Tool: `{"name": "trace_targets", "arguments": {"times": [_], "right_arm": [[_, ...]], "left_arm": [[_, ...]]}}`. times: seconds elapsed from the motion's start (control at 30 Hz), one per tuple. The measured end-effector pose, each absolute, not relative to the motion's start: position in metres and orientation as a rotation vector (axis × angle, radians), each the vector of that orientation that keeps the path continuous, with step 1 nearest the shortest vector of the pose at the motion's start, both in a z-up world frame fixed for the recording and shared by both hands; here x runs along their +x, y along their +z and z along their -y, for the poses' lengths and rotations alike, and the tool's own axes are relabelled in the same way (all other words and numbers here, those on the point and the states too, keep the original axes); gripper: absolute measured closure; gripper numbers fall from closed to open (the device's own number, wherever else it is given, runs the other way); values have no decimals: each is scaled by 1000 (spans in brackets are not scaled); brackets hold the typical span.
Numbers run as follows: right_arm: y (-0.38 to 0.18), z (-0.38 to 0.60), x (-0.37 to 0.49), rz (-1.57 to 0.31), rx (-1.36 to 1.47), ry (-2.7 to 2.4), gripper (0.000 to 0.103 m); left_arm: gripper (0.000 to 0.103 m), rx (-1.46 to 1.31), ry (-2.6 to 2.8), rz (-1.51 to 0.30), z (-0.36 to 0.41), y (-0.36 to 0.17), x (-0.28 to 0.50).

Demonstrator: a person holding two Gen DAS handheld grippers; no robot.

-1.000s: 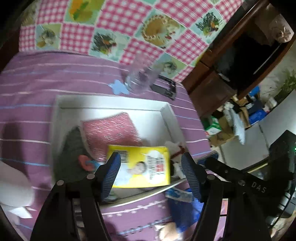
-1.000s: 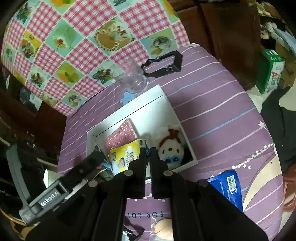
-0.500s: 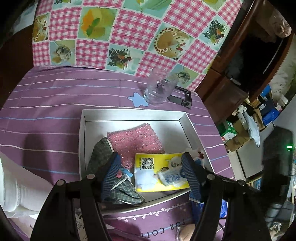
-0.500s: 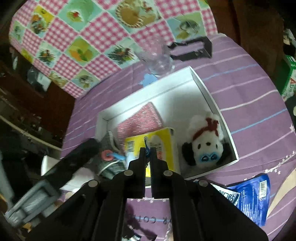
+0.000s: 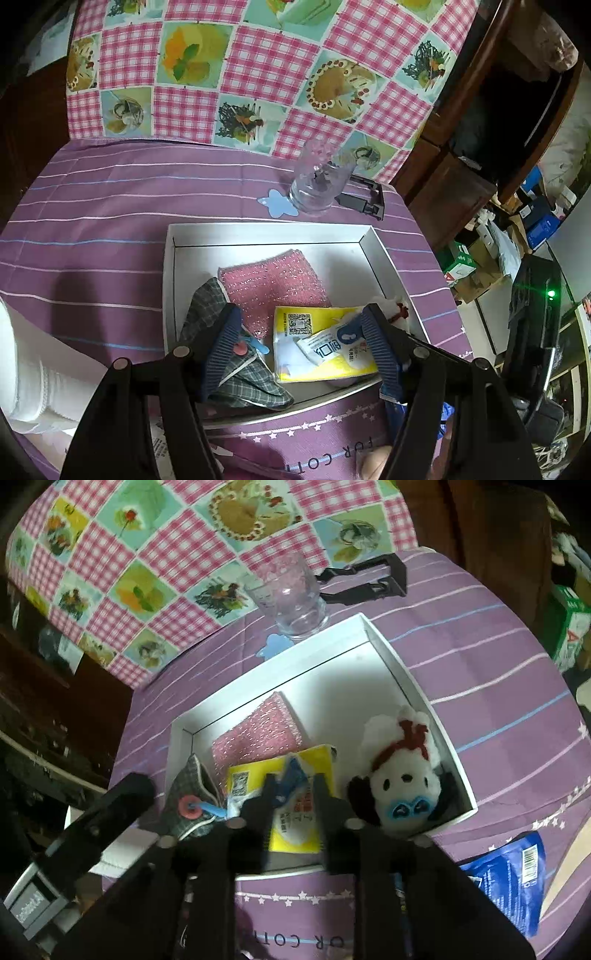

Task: Organize soft objects
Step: 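Open both tools and withdraw them from the box toward the blue bag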

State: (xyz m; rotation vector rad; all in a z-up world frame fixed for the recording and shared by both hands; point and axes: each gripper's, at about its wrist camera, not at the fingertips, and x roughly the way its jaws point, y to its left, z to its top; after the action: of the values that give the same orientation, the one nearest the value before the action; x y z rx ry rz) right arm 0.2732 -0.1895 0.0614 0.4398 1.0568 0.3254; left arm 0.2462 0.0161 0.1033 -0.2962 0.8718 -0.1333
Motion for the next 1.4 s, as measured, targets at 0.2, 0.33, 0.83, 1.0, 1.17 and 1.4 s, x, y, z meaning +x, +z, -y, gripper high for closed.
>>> {"name": "trace_targets", "arguments": {"times": [0.2, 0.33, 0.83, 1.0, 1.17, 1.4], "right_arm": [[64, 202, 273, -1045, 475, 278, 63], [70, 211, 272, -1042, 472, 242, 62], [99, 224, 255, -1086, 480, 256, 62], [130, 227, 237, -989, 417, 178, 62], [154, 234, 221, -916, 390, 20, 62], [136, 250, 229, -1067, 483, -16, 62]], "left_arm": [[35, -281, -109, -852, -16, 107, 242], [35, -267, -85, -832, -15, 109, 240], [35, -181, -46, -800, 2, 122, 222], [35, -151, -73, -781, 13, 134, 212], [27, -135, -96, -775, 19, 145, 204], [27, -118, -110, -832, 25, 151, 200]]}}
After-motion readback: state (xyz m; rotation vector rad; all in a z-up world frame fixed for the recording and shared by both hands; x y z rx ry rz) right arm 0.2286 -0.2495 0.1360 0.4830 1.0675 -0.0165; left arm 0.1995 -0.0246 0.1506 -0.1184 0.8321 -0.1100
